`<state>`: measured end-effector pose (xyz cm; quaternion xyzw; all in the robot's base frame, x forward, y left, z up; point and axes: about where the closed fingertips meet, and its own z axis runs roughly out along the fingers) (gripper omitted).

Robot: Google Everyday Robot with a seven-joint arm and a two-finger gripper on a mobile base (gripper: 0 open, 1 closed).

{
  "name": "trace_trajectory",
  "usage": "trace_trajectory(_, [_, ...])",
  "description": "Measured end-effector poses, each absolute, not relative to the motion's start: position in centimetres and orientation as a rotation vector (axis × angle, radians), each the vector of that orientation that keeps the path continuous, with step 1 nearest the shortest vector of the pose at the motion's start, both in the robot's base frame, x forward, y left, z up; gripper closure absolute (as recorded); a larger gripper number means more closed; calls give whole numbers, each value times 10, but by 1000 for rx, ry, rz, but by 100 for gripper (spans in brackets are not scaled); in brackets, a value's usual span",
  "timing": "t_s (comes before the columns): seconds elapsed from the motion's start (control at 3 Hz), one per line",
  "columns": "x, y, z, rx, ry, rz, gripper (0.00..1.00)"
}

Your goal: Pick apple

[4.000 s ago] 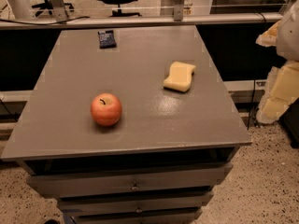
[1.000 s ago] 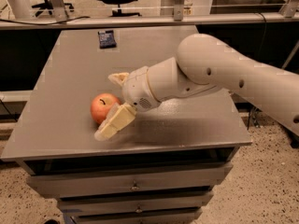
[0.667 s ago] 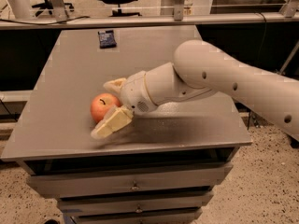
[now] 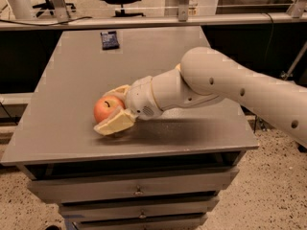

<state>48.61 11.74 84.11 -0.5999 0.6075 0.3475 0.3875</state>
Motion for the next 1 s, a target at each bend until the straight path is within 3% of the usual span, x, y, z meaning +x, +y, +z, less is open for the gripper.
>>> trace_trajectory(0.33, [500, 101, 857, -1445, 1553, 910, 87])
trace_trajectory(0.67, [520, 82, 901, -1335, 1516, 952, 100])
trace_trajectory(1.0, [534, 62, 968, -1245, 1453, 980, 100])
